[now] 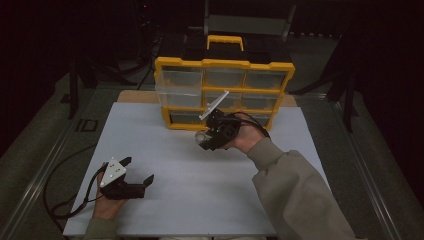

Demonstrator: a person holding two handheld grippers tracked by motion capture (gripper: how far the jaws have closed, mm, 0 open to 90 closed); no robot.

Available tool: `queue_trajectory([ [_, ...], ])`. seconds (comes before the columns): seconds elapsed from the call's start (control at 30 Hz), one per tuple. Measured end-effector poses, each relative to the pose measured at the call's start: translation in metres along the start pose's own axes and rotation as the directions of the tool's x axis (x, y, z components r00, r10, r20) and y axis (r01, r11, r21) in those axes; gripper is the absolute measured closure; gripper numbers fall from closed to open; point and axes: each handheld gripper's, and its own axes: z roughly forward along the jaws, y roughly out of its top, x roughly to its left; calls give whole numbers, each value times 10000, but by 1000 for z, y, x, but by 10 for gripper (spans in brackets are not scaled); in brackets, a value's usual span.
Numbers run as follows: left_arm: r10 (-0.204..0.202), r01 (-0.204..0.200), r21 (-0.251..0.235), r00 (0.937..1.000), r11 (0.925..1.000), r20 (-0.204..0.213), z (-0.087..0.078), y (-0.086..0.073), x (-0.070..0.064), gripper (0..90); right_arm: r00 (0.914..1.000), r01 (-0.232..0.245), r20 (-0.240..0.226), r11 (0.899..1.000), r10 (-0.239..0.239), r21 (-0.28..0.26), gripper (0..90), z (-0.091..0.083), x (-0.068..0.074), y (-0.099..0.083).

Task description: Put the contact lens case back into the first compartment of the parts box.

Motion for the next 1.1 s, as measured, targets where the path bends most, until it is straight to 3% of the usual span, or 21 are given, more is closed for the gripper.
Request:
queue_trajectory([
  [1.1, -62, 63, -139, 10000, 9999, 66, -1, 0, 0, 3, 9998, 206, 66, 9982, -202, -563, 487, -31, 0, 28],
])
